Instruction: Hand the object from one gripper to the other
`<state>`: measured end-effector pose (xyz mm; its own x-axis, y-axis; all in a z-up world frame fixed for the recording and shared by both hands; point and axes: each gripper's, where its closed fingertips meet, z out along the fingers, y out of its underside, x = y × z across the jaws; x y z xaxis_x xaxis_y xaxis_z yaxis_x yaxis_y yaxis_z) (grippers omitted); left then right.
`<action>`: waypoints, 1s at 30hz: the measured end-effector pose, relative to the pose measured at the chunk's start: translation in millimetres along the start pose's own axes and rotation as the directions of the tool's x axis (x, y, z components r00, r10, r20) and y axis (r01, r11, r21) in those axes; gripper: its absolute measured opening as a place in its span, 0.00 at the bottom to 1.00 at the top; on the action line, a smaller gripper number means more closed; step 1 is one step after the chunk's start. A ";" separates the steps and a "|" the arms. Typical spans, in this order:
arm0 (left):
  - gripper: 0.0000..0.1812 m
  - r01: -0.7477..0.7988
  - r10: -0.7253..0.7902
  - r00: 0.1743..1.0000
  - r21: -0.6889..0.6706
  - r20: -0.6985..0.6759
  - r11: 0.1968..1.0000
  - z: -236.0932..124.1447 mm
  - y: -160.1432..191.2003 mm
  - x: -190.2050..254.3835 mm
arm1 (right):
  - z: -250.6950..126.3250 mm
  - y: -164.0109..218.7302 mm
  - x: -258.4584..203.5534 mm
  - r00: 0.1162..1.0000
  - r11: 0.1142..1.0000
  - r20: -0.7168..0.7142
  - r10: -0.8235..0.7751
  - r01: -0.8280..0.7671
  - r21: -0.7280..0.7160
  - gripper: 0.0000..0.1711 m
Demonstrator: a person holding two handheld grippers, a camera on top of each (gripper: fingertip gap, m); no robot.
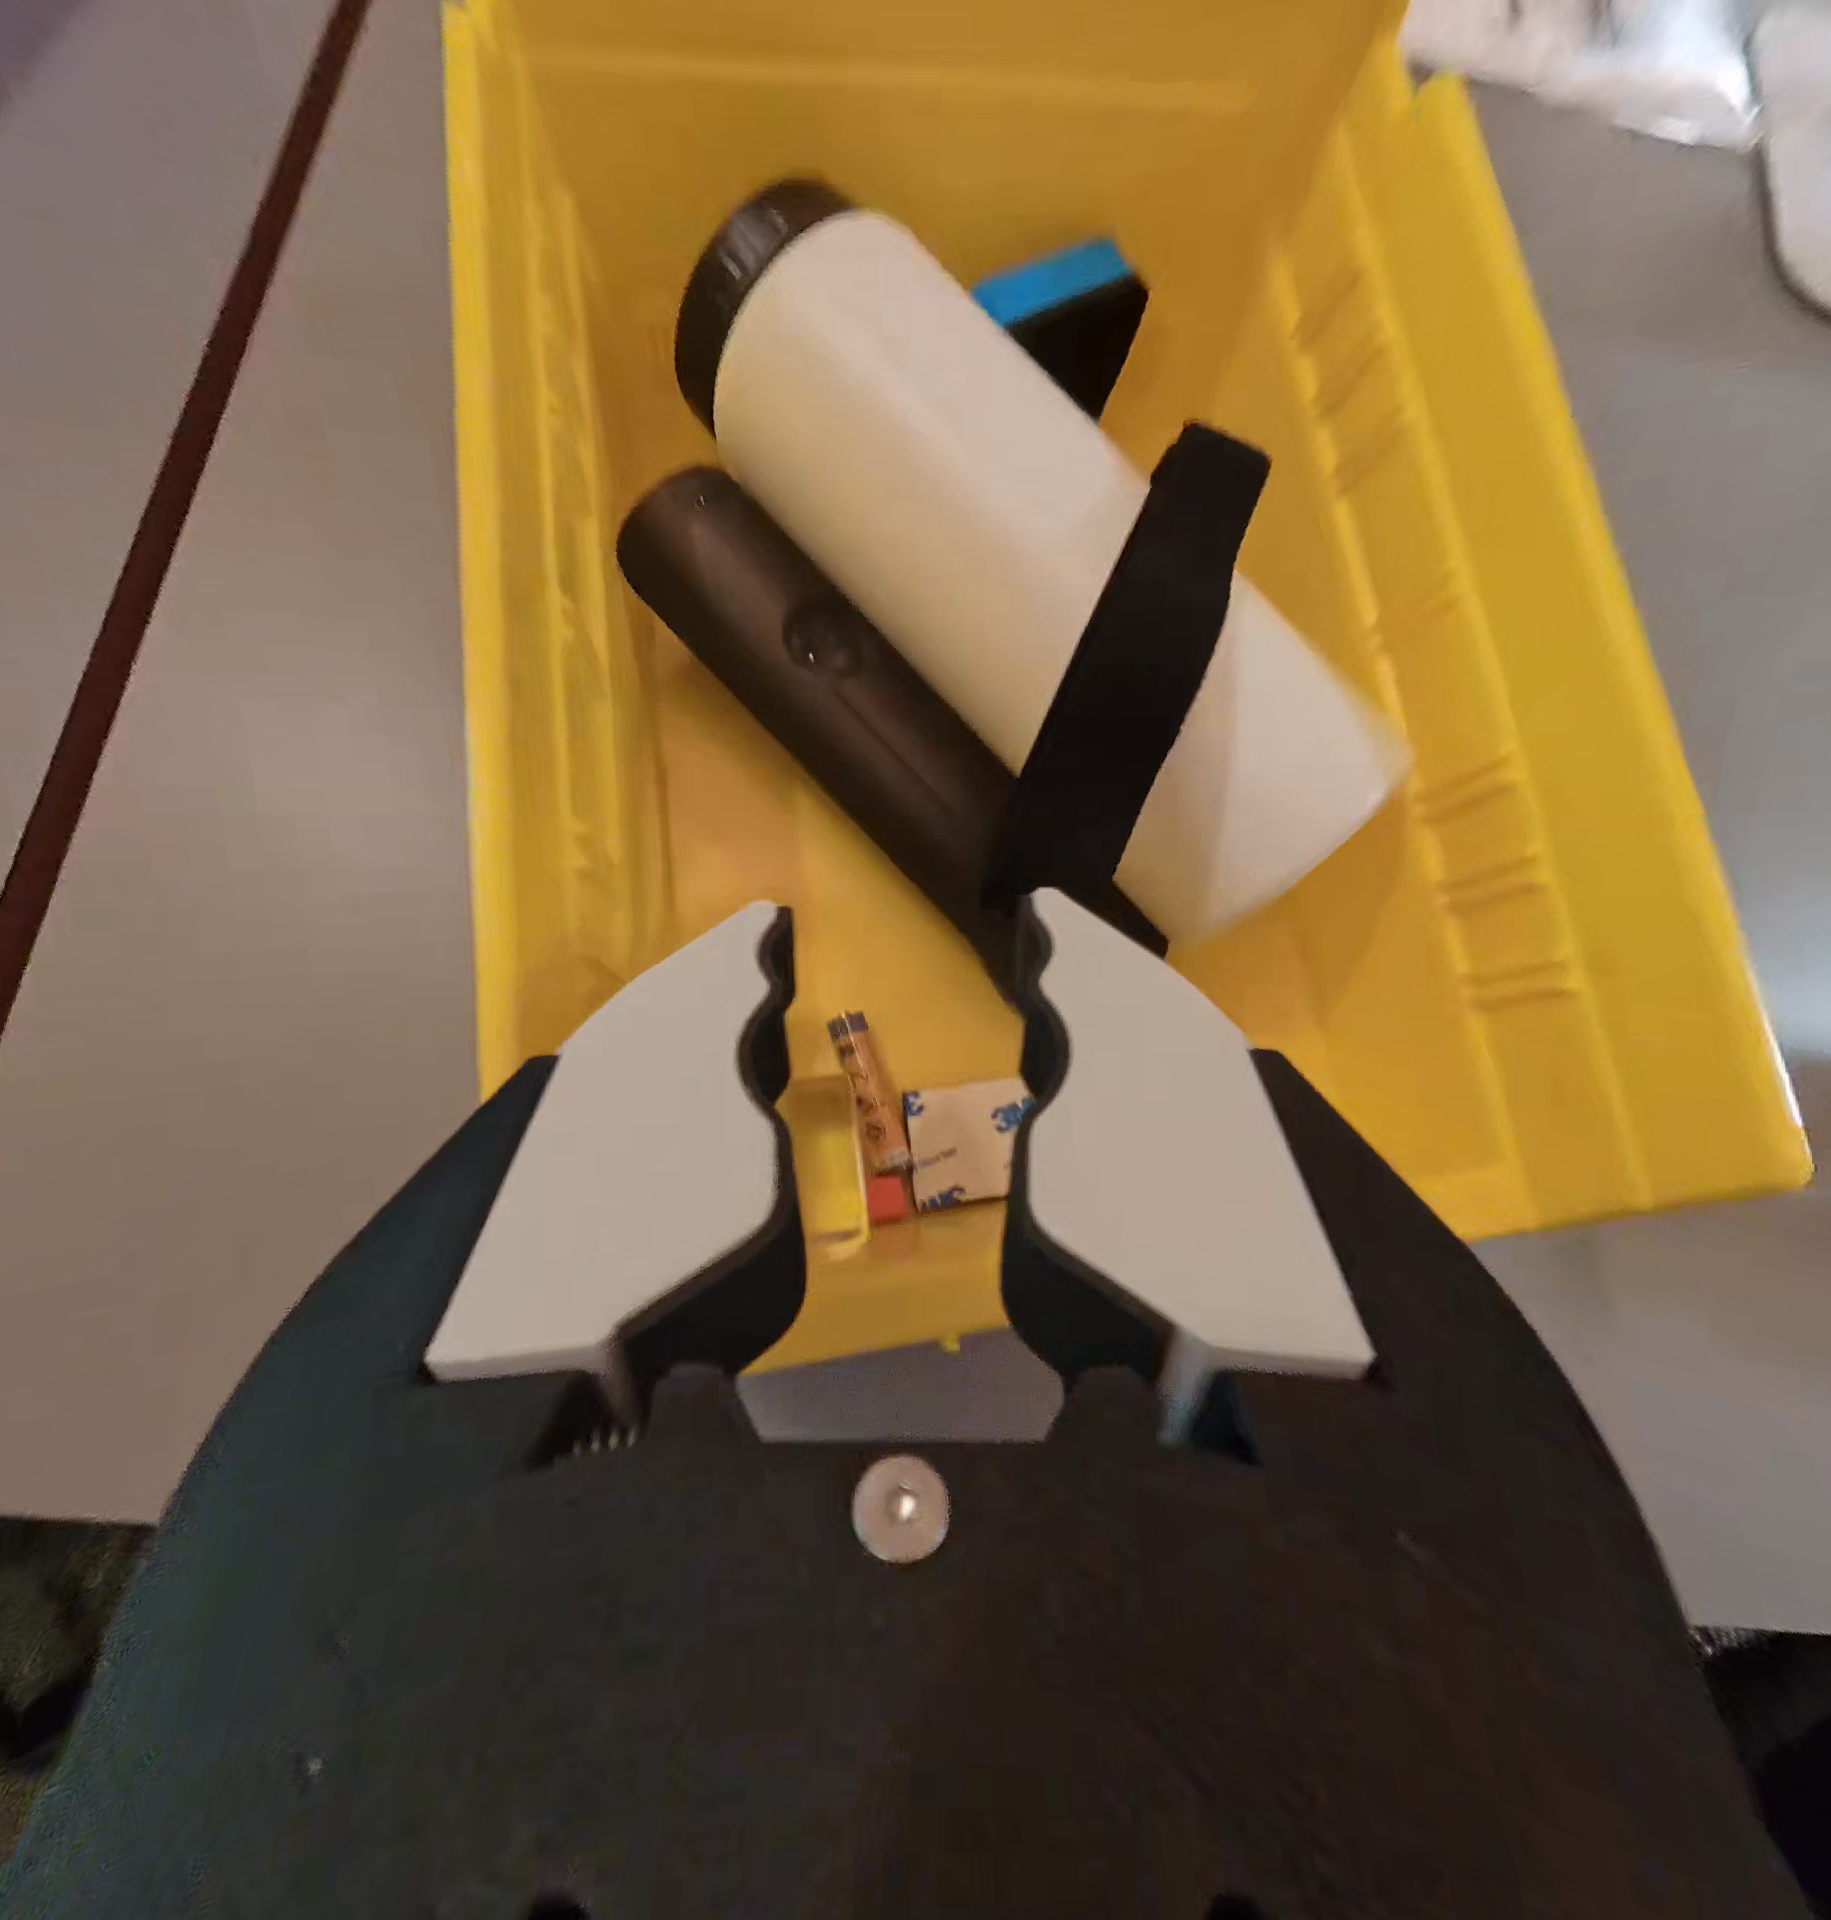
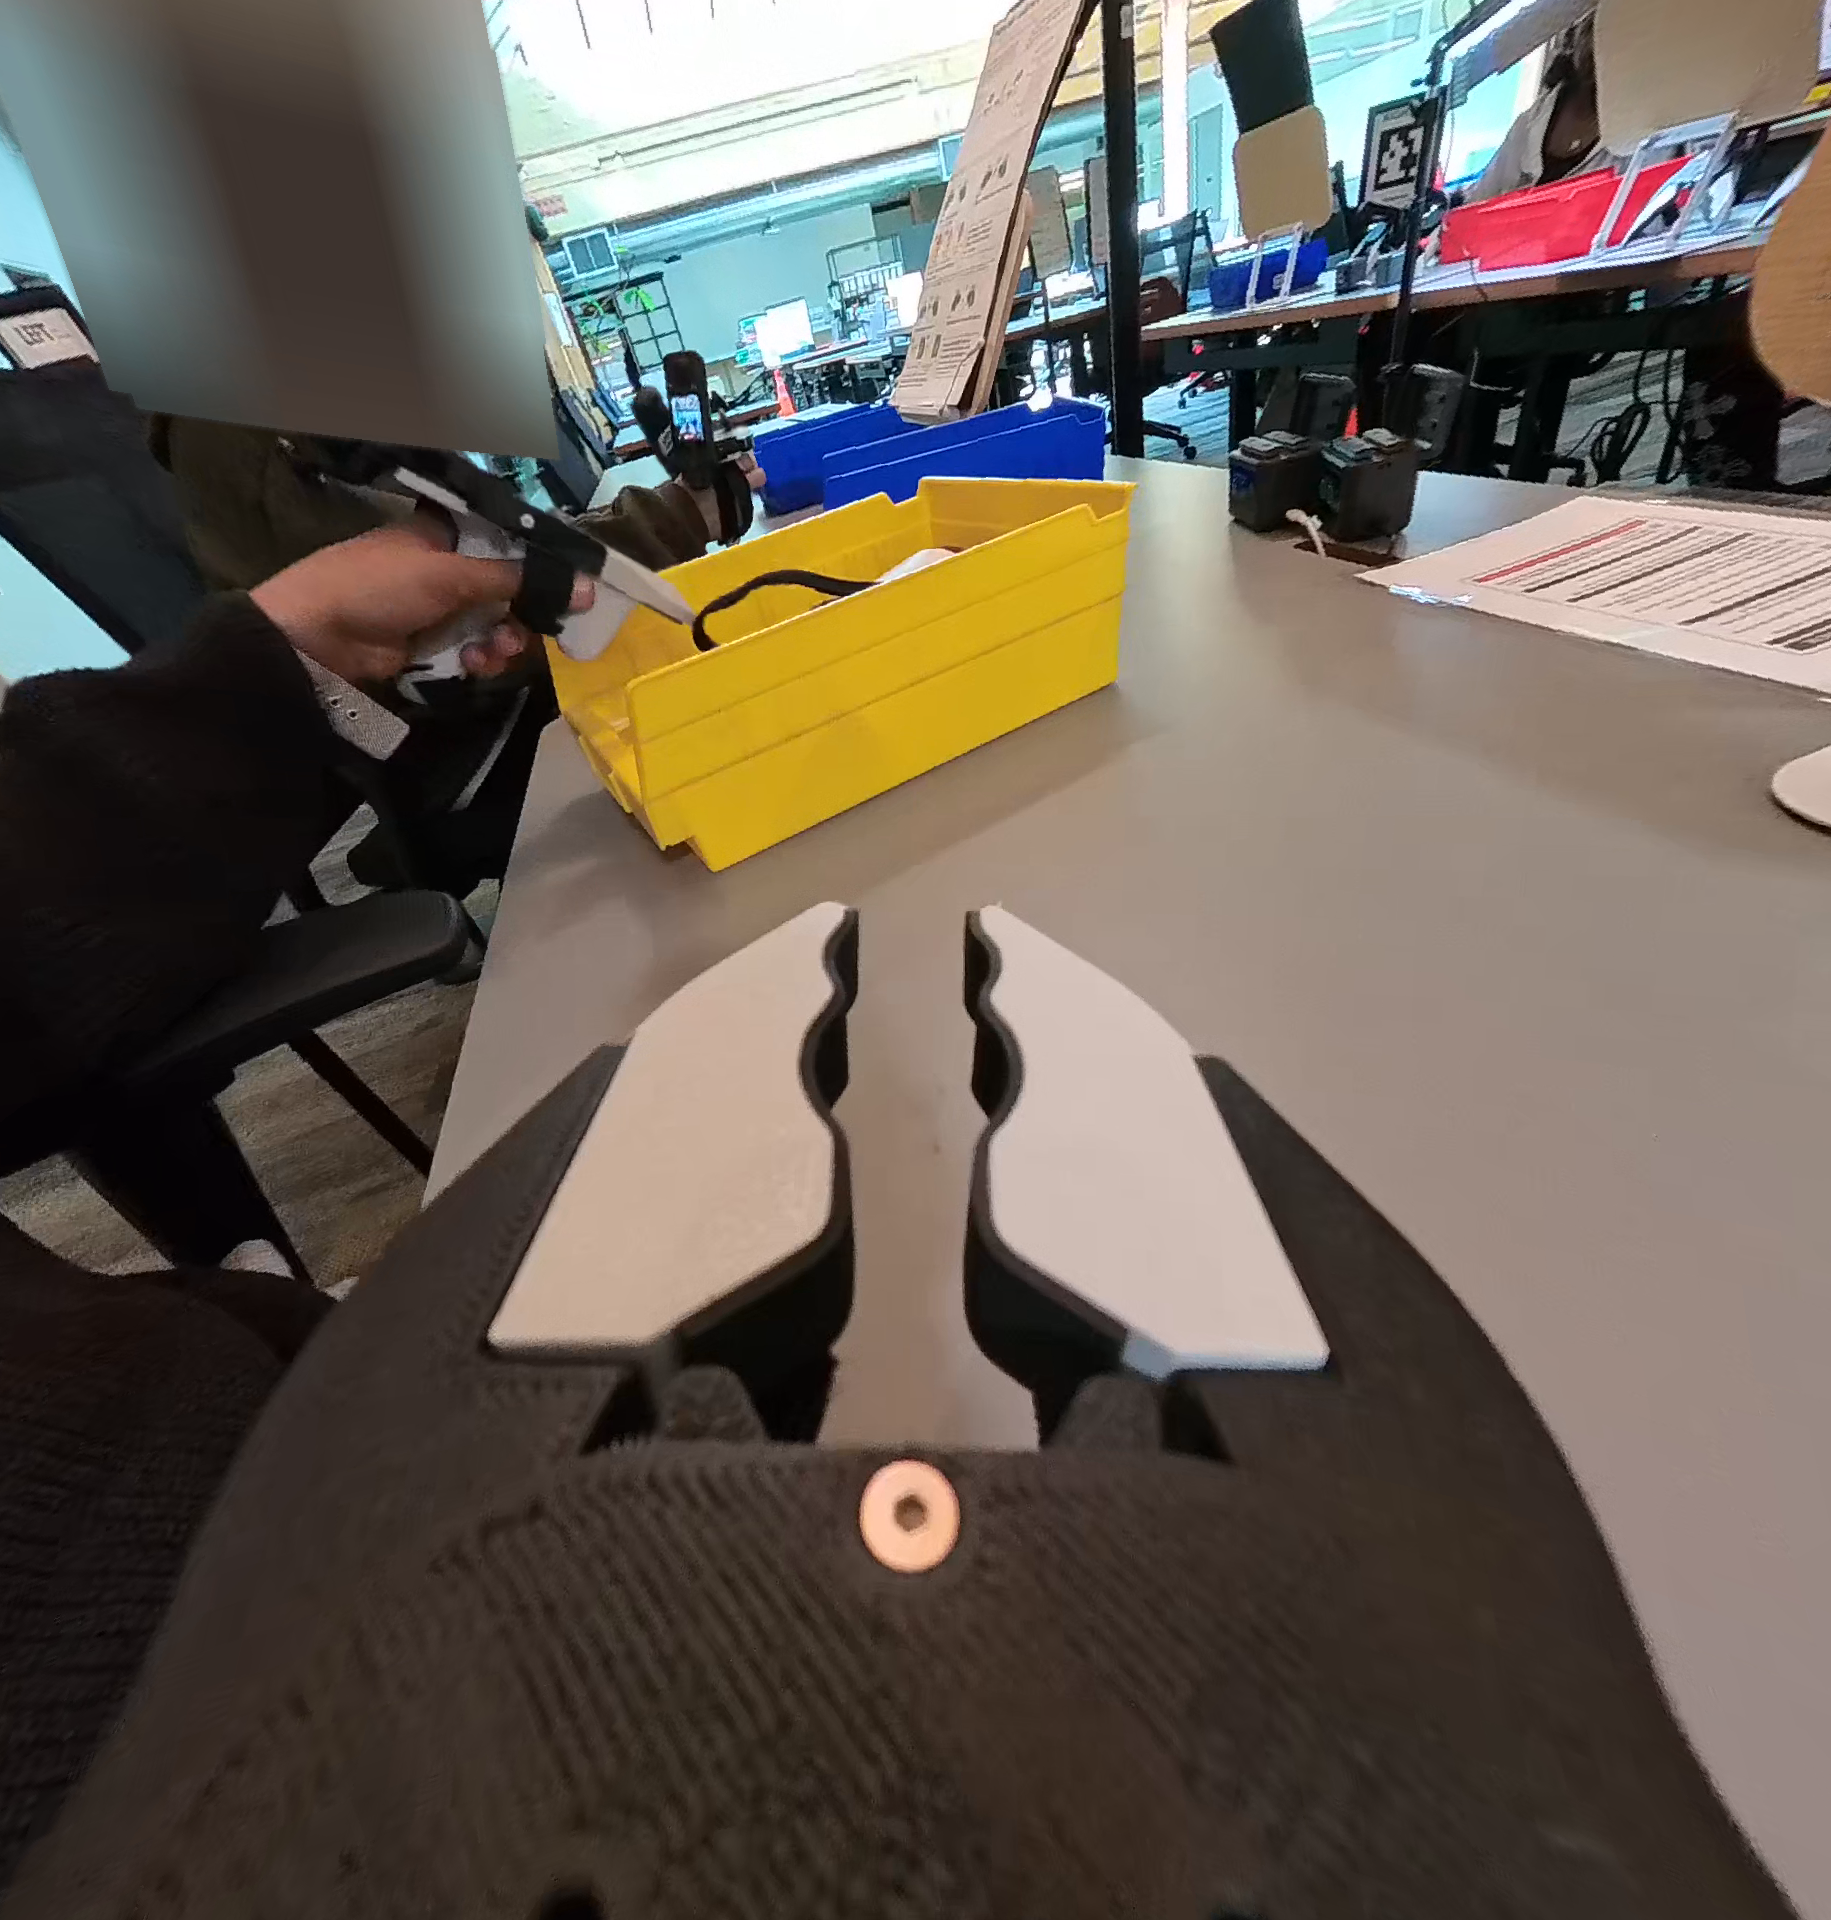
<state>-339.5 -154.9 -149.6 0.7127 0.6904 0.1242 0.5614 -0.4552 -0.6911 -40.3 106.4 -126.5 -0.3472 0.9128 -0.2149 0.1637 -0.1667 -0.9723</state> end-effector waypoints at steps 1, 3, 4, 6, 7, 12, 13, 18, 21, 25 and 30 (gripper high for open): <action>0.28 -0.002 0.002 1.000 -0.030 0.020 1.000 0.6 4.1 0.7 | 2.0 1.1 -1.0 1.000 1.000 0.005 -0.005 0.005 -0.008 0.11; 0.27 -0.029 0.034 0.996 -0.073 0.077 0.997 -2.1 9.9 -2.6 | 5.0 3.6 -3.1 1.000 1.000 0.014 -0.014 0.015 -0.023 0.11; 0.25 -0.041 0.049 0.994 -0.088 0.093 0.995 -4.7 11.3 -3.7 | 6.0 4.5 -4.1 1.000 0.999 0.018 -0.016 0.016 -0.028 0.11; 0.16 -0.061 0.073 0.992 -0.126 0.099 0.990 -10.3 14.5 -2.3 | 6.7 5.0 -5.0 1.000 0.999 0.022 -0.015 0.015 -0.031 0.11; 0.12 -0.075 0.091 0.992 -0.165 0.091 0.983 -12.1 18.8 0.1 | 6.5 5.3 -4.6 1.000 0.999 0.021 -0.013 0.014 -0.032 0.11; 0.26 -0.105 0.169 0.978 -0.414 0.120 0.904 -5.4 55.6 2.1 | 3.4 4.8 -0.9 1.000 1.000 0.009 0.007 -0.007 -0.025 0.12; 0.26 -0.116 0.191 0.973 -0.448 0.126 0.887 -1.4 61.0 1.1 | 2.6 4.8 -0.5 1.000 1.000 0.006 0.008 -0.008 -0.024 0.12; 0.28 -0.097 0.240 0.945 -0.510 0.223 0.855 5.1 66.0 -14.4 | -1.2 6.2 0.2 1.000 1.000 -0.014 -0.002 0.002 -0.029 0.12; 0.28 -0.060 0.237 0.932 -0.530 0.273 0.846 4.3 66.6 -24.1 | -4.1 8.1 1.2 0.999 0.999 -0.030 -0.013 0.012 -0.037 0.12; 0.31 -0.039 0.262 0.914 -0.577 0.309 0.816 4.6 69.1 -28.7 | -9.3 8.9 2.8 0.999 0.999 -0.049 -0.009 0.007 -0.036 0.12; 0.31 -0.036 0.289 0.906 -0.623 0.310 0.782 5.1 70.0 -29.6 | -17.3 8.4 4.9 0.997 1.000 -0.078 -0.006 0.004 -0.027 0.11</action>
<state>-323.4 -204.4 -205.3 0.6771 0.6681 -0.3084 0.6750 -0.7308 -0.1013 -24.7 115.9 -134.2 -0.2753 0.9401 -0.2009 0.1867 -0.1527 -0.9705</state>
